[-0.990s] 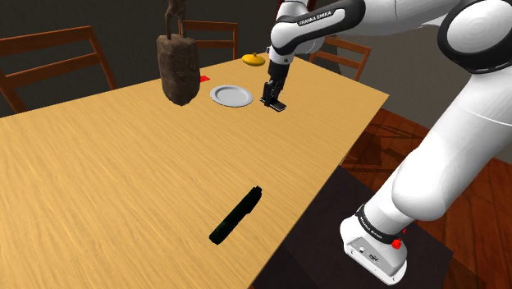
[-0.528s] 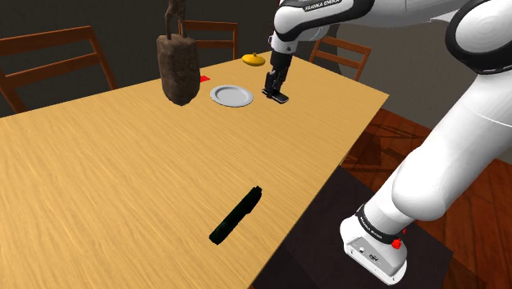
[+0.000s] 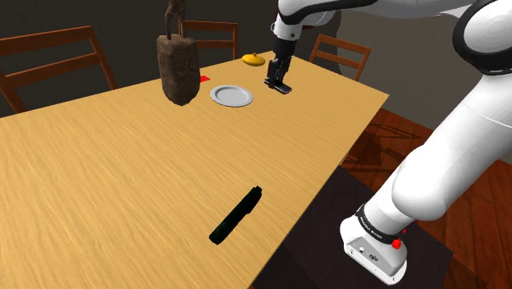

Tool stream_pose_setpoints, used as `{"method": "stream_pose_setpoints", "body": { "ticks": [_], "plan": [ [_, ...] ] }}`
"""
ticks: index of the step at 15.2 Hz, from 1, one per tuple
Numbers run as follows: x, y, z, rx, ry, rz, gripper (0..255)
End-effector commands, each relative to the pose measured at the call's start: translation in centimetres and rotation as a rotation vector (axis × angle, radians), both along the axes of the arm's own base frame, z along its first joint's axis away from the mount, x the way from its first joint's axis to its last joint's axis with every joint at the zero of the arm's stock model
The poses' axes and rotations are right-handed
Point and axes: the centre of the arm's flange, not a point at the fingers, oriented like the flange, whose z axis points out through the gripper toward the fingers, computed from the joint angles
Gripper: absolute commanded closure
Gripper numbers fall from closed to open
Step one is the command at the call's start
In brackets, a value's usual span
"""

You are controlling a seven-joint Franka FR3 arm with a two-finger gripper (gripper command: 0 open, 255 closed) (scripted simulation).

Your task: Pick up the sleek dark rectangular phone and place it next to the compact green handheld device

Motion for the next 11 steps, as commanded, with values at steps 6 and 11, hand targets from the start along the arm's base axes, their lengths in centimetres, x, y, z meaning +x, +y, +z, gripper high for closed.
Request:
{"method": "stream_pose_setpoints", "body": {
  "ticks": [6, 11],
  "plan": [
    [-2.7, 4.5, 1.5, 0.000, 0.000, 0.000, 255],
    [-6.1, 10.1, 1.5, 0.000, 0.000, 0.000, 255]
  ]
}}
